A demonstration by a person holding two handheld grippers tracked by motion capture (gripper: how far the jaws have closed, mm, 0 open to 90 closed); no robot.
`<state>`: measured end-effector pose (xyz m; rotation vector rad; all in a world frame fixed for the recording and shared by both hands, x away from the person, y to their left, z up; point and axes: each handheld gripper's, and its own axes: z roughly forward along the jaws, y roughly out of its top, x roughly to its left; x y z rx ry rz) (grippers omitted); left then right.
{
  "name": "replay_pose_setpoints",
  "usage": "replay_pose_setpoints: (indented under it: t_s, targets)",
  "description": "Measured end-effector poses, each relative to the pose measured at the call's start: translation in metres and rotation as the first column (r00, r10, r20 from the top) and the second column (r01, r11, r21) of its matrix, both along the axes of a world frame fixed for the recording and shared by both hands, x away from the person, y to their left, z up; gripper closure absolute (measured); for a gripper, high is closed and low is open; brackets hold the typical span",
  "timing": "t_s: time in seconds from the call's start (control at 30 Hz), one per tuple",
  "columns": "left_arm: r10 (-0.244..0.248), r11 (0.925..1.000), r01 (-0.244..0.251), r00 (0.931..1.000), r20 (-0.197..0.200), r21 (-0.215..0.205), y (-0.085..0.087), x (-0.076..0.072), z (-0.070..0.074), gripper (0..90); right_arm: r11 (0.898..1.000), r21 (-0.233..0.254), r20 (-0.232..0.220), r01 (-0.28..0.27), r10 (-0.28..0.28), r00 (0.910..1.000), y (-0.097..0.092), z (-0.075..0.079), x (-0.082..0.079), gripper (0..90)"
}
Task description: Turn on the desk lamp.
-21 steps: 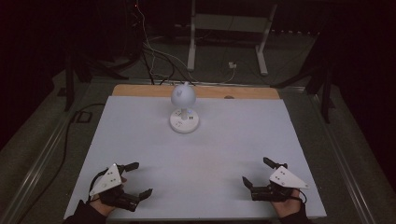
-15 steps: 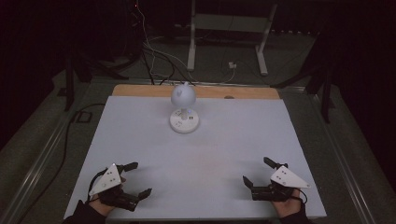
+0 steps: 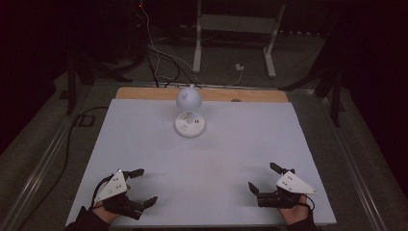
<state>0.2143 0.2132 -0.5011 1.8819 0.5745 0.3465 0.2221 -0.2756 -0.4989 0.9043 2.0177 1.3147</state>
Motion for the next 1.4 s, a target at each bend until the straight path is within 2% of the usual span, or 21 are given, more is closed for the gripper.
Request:
replay_pose_setpoints:
  t_s: [0.1, 0.23, 0.43, 0.8, 1.07, 1.4]
  targets:
    - [-0.009, 0.9998, 0.008, 1.0000, 0.001, 0.015, -0.001, -0.001, 0.001, 0.4, 1.000, 0.002, -0.003, 0.002, -0.002, 1.0000, 0.000, 0.000, -0.001, 0.0]
    - [-0.001, 1.0000, 0.001, 1.0000, 0.000, 0.008, -0.002, -0.001, 0.003, 0.4, 1.000, -0.005, 0.002, 0.002, -0.002, 1.0000, 0.000, 0.001, -0.002, 0.0]
    - [-0.043, 0.9989, 0.043, 0.9988, -0.025, 0.016, -0.008, 0.000, 0.007, 0.4, 1.000, -0.010, 0.009, 0.000, 0.000, 1.0000, 0.001, 0.002, -0.003, 0.0]
    - [-0.083, 0.9965, 0.083, 0.9964, -0.017, 0.009, -0.019, 0.004, 0.020, 0.4, 1.000, -0.013, 0.016, 0.000, 0.000, 0.9999, 0.003, 0.003, -0.004, 0.0]
    - [-0.088, 0.9961, 0.087, 0.9961, 0.009, 0.015, -0.028, 0.015, 0.038, 0.4, 1.000, -0.003, 0.014, 0.001, -0.001, 0.9999, 0.003, 0.003, -0.004, 0.0]
    - [-0.092, 0.9955, 0.092, 0.9957, 0.007, 0.022, -0.039, 0.028, 0.056, 0.4, 1.000, 0.004, 0.013, 0.001, -0.001, 0.9999, 0.002, 0.003, -0.005, 0.0]
